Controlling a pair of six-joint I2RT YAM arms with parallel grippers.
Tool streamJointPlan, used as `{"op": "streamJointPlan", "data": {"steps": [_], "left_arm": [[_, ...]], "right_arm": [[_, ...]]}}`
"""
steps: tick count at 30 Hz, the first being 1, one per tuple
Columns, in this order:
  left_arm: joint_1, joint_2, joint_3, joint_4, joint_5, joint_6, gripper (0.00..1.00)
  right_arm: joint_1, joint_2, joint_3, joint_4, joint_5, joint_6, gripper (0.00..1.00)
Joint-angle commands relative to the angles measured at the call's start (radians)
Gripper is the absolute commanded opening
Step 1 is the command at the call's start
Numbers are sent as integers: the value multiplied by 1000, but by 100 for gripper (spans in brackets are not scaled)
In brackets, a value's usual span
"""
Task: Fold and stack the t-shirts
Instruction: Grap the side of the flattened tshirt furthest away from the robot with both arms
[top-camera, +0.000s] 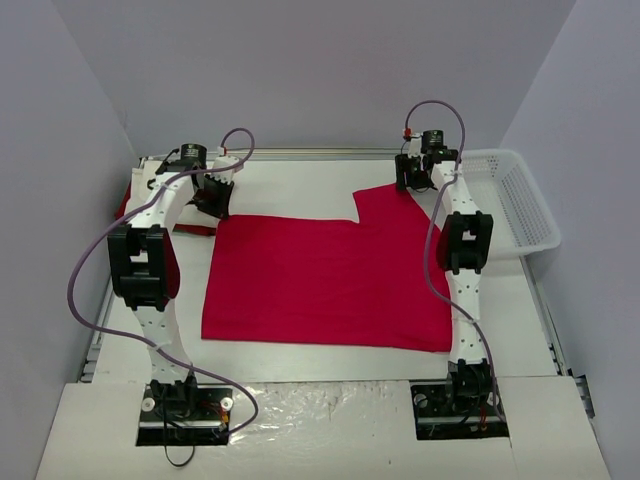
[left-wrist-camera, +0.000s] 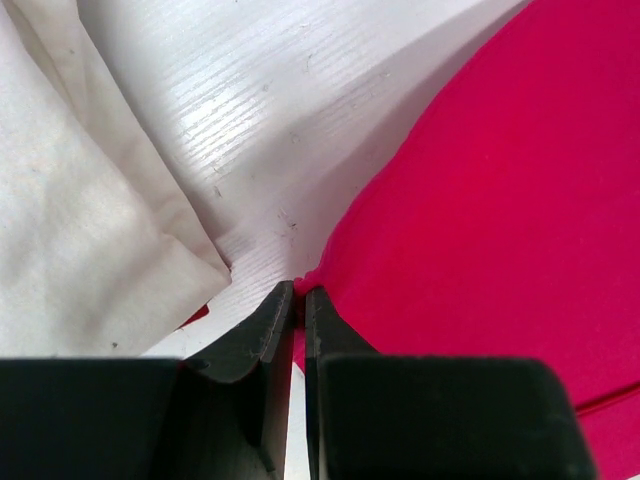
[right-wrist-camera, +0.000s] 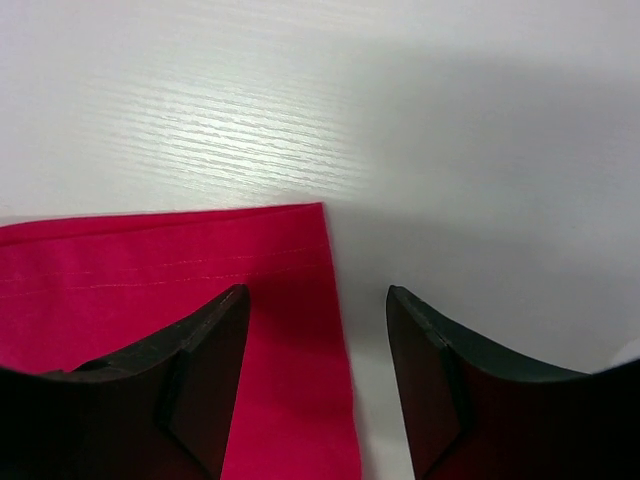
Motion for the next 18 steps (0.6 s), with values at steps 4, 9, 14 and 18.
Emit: {"op": "streamJointPlan", "data": {"steps": [4,9,14,18], "left_arm": [[-8,-18,7,-4,17,-3,3],[-8,-12,-4,2,24,1,2],[-11,-6,-2,-1,31,4,2],[-24,-12,-22,5,17,14,2]], "right_arm": [[18,30,-38,-16,-81,-17,47],[37,45,-41,-34,-82,-36,45],[44,58,-16,-33,-29,-42,39],[44,81,13,-31,20,-42,28]]}}
